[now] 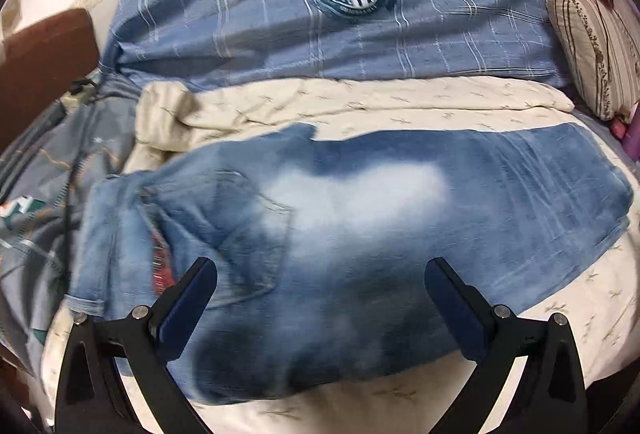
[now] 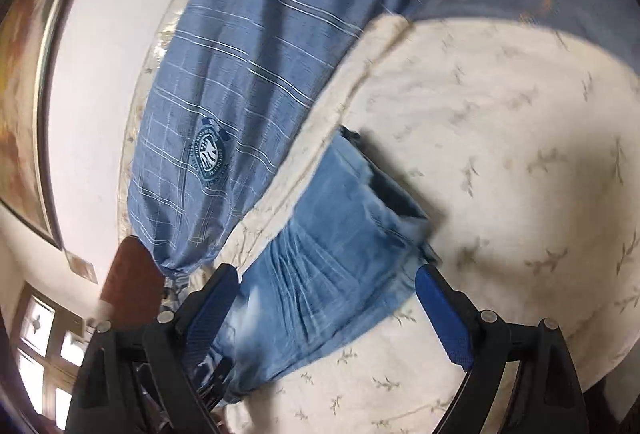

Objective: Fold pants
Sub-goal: 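Grasp the stacked leg hems with the right tool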

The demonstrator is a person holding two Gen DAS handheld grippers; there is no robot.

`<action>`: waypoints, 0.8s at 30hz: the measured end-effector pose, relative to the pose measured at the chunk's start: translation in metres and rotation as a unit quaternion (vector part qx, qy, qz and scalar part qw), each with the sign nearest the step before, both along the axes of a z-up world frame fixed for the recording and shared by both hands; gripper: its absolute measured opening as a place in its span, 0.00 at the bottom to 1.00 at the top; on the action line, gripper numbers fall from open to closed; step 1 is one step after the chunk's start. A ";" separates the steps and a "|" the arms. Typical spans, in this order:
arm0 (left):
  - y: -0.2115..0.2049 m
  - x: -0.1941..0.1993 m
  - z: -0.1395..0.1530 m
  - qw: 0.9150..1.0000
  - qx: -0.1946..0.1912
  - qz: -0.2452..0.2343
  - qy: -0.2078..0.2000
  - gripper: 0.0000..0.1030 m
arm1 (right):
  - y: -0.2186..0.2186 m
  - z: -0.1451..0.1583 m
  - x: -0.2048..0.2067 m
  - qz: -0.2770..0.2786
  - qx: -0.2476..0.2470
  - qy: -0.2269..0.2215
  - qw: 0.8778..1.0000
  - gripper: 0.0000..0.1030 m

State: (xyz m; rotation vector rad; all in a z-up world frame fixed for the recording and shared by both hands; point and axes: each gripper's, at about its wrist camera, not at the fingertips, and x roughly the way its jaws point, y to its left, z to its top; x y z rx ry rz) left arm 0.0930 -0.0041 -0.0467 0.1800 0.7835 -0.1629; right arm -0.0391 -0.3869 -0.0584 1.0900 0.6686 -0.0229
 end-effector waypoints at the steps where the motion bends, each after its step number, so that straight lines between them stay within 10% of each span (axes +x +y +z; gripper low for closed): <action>1: -0.002 0.002 -0.001 1.000 -0.007 0.000 0.008 1.00 | 0.000 -0.002 0.001 -0.002 -0.002 0.009 1.000 0.89; 16: -0.010 0.004 -0.014 0.998 -0.025 -0.012 0.053 1.00 | 0.002 -0.033 0.035 -0.049 -0.005 0.069 0.996 0.81; 24: -0.005 0.004 -0.013 0.998 -0.030 -0.003 0.055 1.00 | 0.001 -0.033 0.029 -0.063 -0.029 0.087 0.994 0.29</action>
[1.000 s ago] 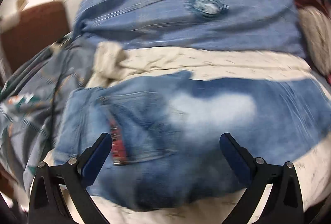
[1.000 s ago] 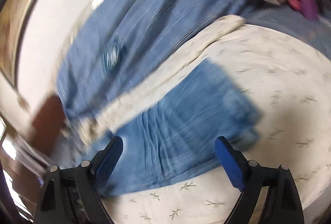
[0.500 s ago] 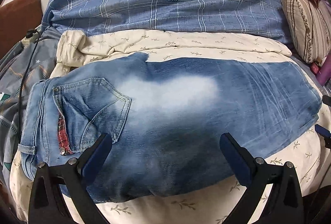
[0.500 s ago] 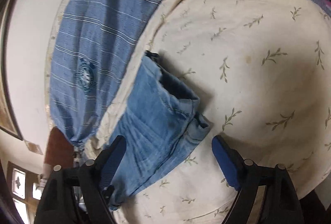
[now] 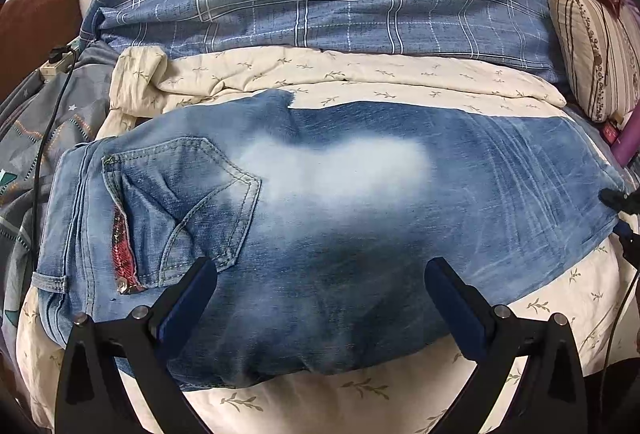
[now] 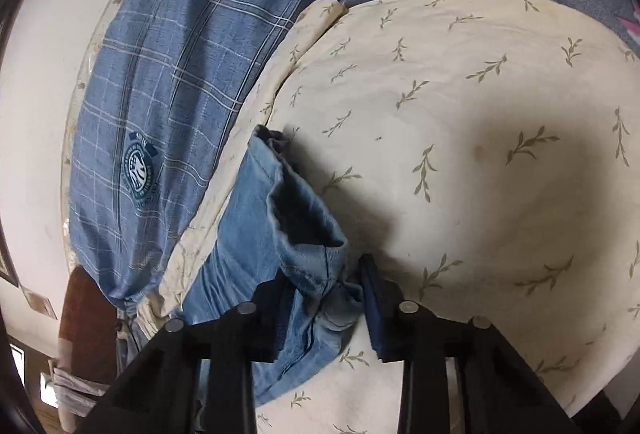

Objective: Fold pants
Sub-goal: 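Grasp the stacked leg hems with the right tool, then fold the gripped hems over toward the waist with the right tool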

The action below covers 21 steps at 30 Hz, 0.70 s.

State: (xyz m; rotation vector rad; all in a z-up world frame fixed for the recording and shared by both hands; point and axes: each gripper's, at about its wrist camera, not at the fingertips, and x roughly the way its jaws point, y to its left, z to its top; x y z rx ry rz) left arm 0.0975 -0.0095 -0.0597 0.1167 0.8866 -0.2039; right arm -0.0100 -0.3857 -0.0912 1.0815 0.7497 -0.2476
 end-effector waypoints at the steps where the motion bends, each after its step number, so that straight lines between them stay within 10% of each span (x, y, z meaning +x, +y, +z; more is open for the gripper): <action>1: 0.000 0.000 0.000 1.000 -0.001 0.001 0.001 1.00 | 0.002 0.002 0.001 0.004 -0.007 0.000 1.000 0.26; 21: 0.034 0.007 -0.007 0.998 -0.034 0.050 0.032 1.00 | 0.112 0.069 0.029 0.138 -0.203 -0.094 0.965 0.20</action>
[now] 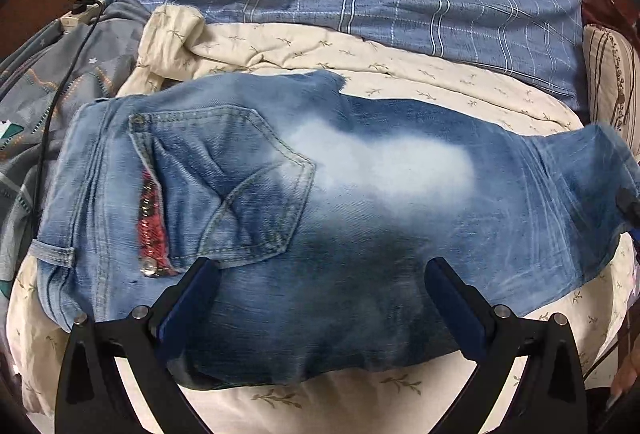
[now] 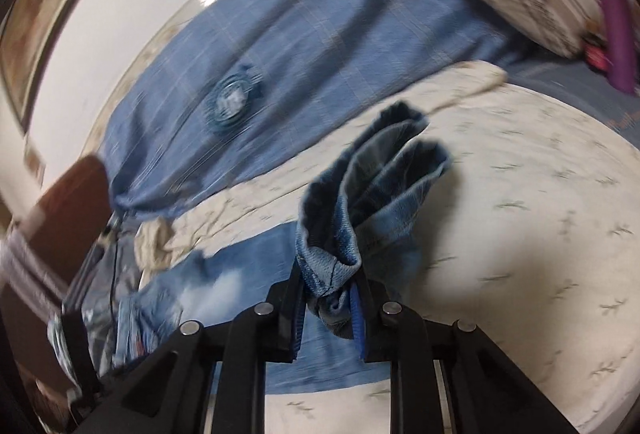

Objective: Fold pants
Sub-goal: 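Fold the gripped hems over toward the waist with the right tool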

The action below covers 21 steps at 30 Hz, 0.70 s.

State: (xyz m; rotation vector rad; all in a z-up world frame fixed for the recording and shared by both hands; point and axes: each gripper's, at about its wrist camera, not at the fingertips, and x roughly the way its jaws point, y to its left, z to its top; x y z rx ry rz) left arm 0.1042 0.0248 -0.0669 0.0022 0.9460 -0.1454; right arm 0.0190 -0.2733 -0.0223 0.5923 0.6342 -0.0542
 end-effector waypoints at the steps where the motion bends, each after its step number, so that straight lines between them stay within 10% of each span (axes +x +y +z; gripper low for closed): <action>1: 0.002 -0.001 0.001 1.000 0.000 0.000 -0.002 1.00 | 0.008 0.001 0.002 0.010 -0.004 -0.002 1.000 0.20; 11: 0.030 -0.004 0.013 1.000 -0.006 0.023 -0.020 1.00 | 0.089 -0.015 0.034 0.130 0.021 0.022 0.991 0.21; 17: 0.047 -0.004 0.014 0.999 -0.017 0.041 -0.025 1.00 | 0.109 -0.041 0.054 0.186 0.109 0.097 0.972 0.57; 21: 0.047 -0.007 0.016 0.999 -0.025 0.038 -0.026 1.00 | 0.097 -0.016 0.040 0.192 0.108 0.026 0.975 0.60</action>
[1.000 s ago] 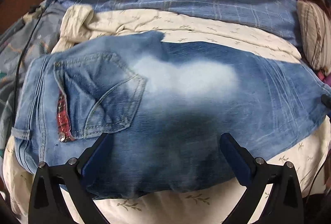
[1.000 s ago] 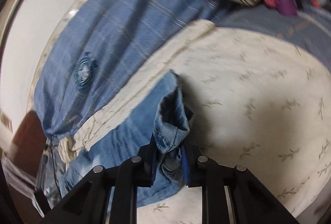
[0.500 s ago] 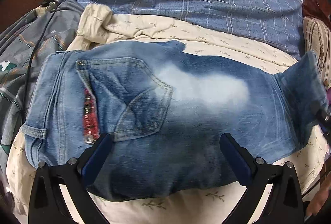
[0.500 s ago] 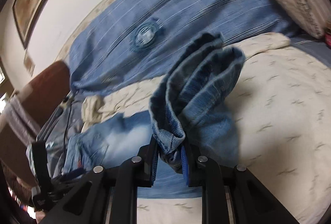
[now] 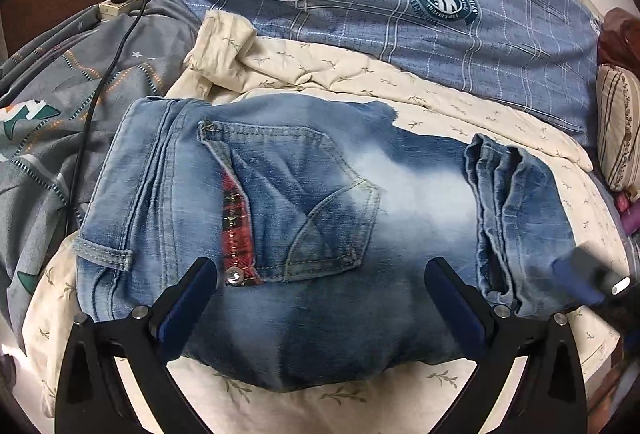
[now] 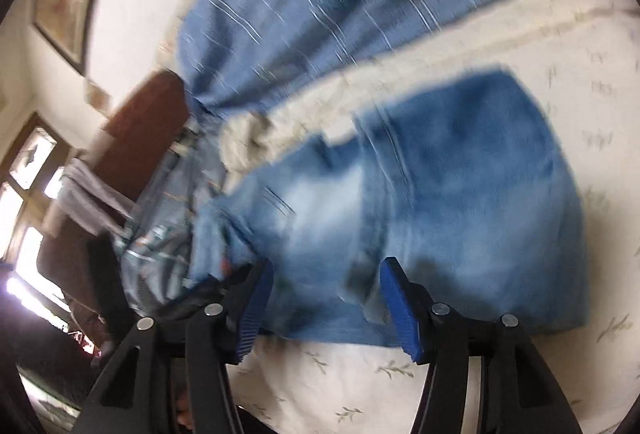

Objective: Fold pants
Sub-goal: 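Fold the gripped hems over toward the waist with the right tool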

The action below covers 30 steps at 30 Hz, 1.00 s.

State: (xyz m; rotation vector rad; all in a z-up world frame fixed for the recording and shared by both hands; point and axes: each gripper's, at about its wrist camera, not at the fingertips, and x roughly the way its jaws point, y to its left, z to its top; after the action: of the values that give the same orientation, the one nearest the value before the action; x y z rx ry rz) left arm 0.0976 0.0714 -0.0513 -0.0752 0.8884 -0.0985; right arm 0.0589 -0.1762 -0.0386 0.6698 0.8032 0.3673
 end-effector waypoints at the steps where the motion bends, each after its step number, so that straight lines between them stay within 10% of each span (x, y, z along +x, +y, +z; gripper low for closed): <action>1: -0.003 -0.001 0.001 1.000 -0.001 -0.003 -0.002 1.00 | -0.007 0.007 -0.006 -0.013 0.000 -0.022 1.000 0.64; 4: -0.022 -0.005 0.005 1.000 0.001 -0.028 -0.013 1.00 | -0.036 0.014 -0.017 -0.082 -0.018 -0.038 0.996 0.69; 14: -0.096 -0.006 0.000 0.993 0.046 -0.104 -0.018 1.00 | -0.080 -0.034 -0.006 -0.128 0.031 0.111 0.985 0.69; 21: -0.104 0.006 -0.019 0.993 0.048 -0.104 0.035 1.00 | -0.082 -0.019 0.005 -0.128 0.024 0.097 0.987 0.69; 30: -0.085 0.001 0.001 0.992 0.069 -0.102 -0.029 1.00 | -0.047 -0.001 0.073 -0.084 -0.032 0.069 0.994 0.69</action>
State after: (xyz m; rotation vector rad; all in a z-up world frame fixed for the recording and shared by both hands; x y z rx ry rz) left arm 0.0984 -0.0135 -0.0507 0.1476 0.8414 -0.2286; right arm 0.1315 -0.2230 -0.0394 0.7031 0.8785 0.1429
